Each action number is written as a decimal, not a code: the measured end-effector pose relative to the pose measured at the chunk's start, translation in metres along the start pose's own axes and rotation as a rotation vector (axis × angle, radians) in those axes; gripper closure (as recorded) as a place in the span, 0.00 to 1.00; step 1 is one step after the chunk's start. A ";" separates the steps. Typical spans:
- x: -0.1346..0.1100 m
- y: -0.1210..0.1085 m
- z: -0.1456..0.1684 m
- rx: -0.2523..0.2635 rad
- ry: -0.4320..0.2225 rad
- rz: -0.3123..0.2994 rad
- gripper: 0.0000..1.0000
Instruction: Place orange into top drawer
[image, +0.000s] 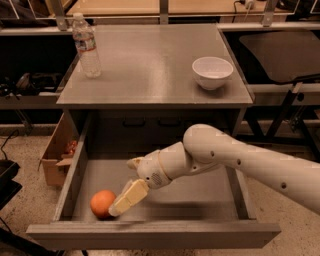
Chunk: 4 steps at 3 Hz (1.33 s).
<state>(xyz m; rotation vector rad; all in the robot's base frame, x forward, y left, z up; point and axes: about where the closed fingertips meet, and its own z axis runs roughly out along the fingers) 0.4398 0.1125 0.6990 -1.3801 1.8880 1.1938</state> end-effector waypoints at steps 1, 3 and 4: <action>-0.028 0.035 -0.061 0.011 0.003 -0.017 0.00; -0.097 0.072 -0.168 0.095 -0.002 -0.022 0.00; -0.126 0.081 -0.205 0.194 -0.027 -0.020 0.00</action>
Offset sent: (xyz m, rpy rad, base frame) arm -0.0318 -0.1098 0.2145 -0.0353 -0.0893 -0.0246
